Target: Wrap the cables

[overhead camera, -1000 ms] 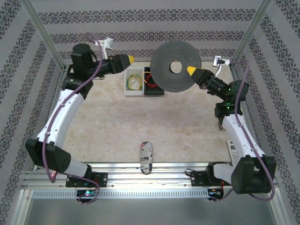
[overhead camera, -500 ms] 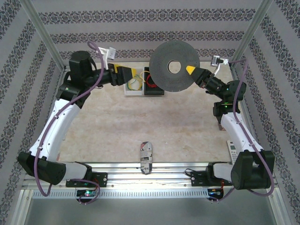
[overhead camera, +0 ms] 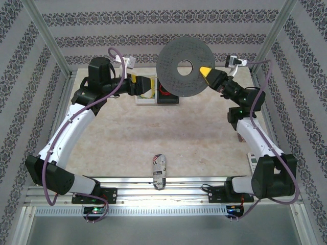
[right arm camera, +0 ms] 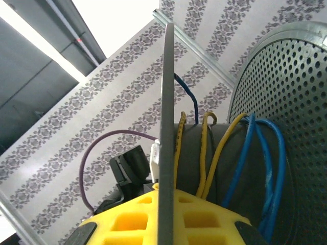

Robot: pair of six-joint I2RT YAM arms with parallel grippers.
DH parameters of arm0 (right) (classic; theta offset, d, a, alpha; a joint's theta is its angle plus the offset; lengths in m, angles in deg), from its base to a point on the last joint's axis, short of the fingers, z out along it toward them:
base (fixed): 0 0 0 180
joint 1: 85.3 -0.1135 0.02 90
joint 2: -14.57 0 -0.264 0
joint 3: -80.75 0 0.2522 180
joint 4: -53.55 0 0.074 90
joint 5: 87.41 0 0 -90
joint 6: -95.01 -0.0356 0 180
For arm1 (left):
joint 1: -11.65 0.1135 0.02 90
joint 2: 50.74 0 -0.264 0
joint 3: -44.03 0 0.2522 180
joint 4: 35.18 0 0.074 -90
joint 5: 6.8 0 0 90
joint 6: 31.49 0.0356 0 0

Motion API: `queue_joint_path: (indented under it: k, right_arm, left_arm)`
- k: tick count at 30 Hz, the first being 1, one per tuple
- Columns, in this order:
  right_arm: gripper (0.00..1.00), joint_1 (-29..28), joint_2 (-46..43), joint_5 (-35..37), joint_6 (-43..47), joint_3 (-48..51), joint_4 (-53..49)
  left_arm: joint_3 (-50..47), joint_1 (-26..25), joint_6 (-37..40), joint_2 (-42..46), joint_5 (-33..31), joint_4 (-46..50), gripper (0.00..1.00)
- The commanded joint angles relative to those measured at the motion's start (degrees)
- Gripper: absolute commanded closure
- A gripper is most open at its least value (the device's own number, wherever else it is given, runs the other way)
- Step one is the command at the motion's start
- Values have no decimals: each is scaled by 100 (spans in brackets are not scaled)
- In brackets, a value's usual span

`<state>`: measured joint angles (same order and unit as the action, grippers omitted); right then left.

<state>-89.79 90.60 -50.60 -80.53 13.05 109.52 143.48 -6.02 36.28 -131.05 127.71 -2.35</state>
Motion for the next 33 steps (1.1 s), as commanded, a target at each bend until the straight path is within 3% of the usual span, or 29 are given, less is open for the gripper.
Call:
queue_joint_path:
  k: [1,13,18,23,29,33]
  right_arm:
    - [100,-275,-53,172,-350,-369,963]
    - [100,-706,-227,11,-485,-535,963]
    - [100,-798,-229,-34,-561,-590,957]
    - [100,-902,-155,-60,-552,-635,962]
    - [100,-932,-45,-69,-534,-609,960]
    - [100,-873,89,-65,-485,-632,810]
  left_arm:
    - [-45,-36,91,-4,78,-421,23]
    - [-234,69,-141,-103,580,-1280,27]
    - [-471,178,-478,-31,895,-1967,50]
    - [-422,202,-553,-55,1164,-2135,63]
    - [-378,209,-562,1,1334,-2136,98]
    - [-387,214,-627,83,1337,-2177,100]
